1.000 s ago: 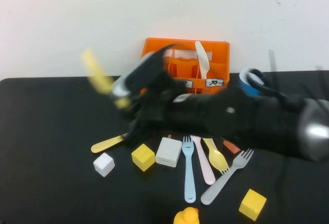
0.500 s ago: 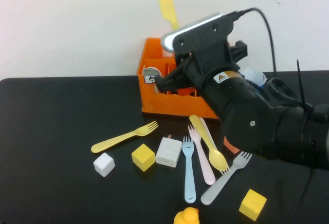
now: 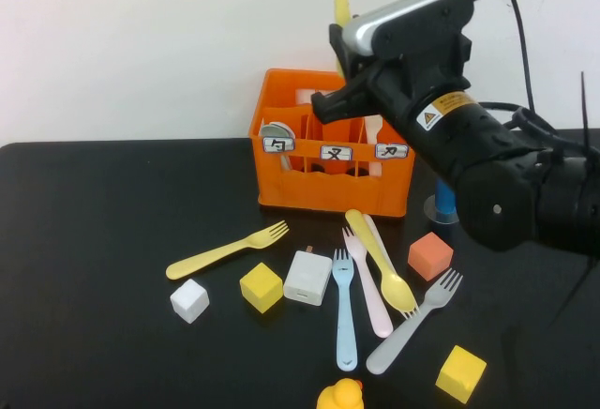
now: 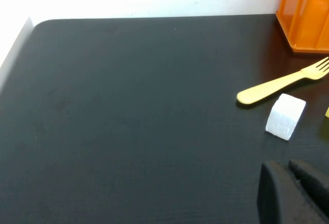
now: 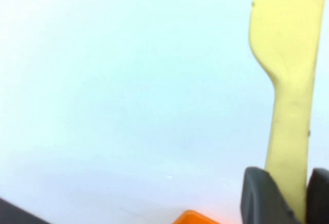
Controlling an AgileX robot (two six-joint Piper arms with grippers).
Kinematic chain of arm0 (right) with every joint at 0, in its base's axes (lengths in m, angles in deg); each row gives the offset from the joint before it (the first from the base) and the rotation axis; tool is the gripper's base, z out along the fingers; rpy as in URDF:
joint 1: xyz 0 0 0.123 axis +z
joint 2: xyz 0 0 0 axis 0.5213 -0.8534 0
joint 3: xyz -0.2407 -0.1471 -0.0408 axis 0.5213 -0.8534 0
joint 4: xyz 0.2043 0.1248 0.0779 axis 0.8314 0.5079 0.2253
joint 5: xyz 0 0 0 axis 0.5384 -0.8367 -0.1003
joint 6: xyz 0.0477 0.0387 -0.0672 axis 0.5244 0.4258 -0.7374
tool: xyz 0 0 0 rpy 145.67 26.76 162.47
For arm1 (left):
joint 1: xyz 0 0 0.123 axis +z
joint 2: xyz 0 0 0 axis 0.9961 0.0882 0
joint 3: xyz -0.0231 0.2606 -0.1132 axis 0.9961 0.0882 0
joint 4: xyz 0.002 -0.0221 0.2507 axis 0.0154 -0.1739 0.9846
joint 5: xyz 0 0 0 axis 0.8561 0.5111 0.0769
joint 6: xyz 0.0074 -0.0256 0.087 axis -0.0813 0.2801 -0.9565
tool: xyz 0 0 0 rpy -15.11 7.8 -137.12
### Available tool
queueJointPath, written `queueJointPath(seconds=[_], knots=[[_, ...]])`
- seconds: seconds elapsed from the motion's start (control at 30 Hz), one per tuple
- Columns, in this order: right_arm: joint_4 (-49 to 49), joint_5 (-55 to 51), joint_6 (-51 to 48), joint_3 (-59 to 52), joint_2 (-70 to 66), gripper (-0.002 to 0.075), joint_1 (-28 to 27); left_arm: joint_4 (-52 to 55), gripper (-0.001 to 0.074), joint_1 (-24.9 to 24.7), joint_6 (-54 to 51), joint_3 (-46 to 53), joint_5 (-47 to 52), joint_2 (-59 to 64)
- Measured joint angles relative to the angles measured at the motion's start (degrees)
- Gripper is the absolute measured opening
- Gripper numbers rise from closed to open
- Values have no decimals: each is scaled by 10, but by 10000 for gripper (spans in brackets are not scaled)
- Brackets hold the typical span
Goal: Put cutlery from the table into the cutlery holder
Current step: Place the knife on the box
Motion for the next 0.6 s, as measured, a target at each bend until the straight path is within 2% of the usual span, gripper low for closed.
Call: queueJointPath(seconds=[0.6], knots=[[-39,59,94,0,-60,165,-50,0,-1,0,0,0,0,0]])
